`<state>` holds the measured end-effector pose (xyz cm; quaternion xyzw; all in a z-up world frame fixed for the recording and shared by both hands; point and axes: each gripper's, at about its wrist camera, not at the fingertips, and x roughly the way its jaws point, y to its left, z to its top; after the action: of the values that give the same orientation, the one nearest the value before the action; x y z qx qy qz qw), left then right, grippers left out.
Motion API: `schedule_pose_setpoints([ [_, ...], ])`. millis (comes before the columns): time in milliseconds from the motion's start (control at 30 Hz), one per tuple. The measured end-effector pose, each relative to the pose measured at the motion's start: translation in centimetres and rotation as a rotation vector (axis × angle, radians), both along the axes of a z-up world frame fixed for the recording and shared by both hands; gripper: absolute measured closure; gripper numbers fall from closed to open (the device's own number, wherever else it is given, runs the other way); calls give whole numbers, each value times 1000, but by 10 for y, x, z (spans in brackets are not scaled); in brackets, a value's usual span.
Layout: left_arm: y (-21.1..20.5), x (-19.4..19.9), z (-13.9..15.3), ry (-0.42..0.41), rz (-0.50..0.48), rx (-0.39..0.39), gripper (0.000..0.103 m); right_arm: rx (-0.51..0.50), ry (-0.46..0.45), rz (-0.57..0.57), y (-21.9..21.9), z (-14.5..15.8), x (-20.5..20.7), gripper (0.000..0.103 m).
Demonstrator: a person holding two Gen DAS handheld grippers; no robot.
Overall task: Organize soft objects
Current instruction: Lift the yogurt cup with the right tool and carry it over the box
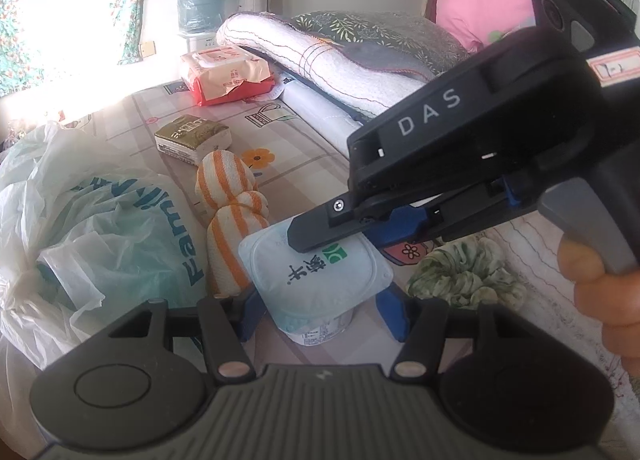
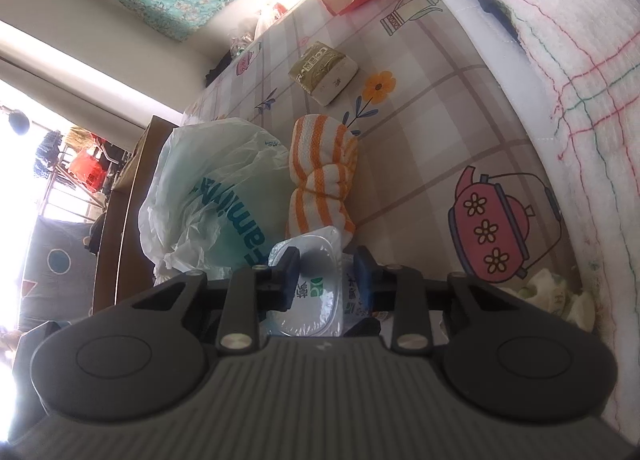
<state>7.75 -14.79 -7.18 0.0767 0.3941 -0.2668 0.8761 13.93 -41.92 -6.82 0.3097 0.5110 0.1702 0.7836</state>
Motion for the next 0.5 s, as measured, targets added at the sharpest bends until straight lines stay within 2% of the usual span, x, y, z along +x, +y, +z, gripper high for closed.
schedule_pose_setpoints([
  [167, 1, -16, 17, -37, -7, -13, 43, 4, -20, -21, -4, 15, -12, 75],
  [367, 16, -40, 54, -125, 0, -45, 43, 9, -95, -28, -2, 58, -36, 74],
  [500, 42, -51, 80, -184, 61, -63, 43, 27, -161, 8, 18, 90, -44, 74],
])
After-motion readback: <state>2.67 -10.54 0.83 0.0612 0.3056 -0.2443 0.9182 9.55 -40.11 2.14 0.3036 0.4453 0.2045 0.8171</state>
